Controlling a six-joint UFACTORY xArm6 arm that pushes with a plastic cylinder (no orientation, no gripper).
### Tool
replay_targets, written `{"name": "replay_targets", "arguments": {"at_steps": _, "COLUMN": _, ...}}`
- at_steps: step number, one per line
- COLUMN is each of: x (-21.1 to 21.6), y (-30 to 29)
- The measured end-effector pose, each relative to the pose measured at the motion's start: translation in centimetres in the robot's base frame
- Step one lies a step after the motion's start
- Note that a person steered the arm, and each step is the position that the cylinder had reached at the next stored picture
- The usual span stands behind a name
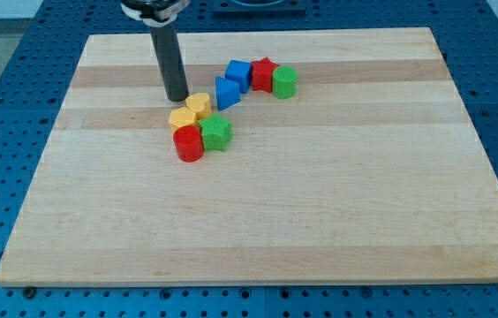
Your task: Move the yellow heart close to the blue triangle
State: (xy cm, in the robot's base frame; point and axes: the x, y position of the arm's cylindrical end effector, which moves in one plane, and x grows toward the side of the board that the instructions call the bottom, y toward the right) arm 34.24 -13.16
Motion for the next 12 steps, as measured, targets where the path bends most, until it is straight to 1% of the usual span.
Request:
{"name": "replay_targets", "arguments": {"at_steps": 1, "x": 0.4, "y": -0.2}}
{"name": "replay_targets", "arguments": {"at_steps": 5, "x": 5.0, "y": 2.0}}
{"name": "replay_targets", "arguments": {"at_steps": 9, "x": 6.2, "y": 3.9}}
{"name": "replay_targets", "arguments": {"at_steps": 12, "x": 6.2, "y": 5.6}}
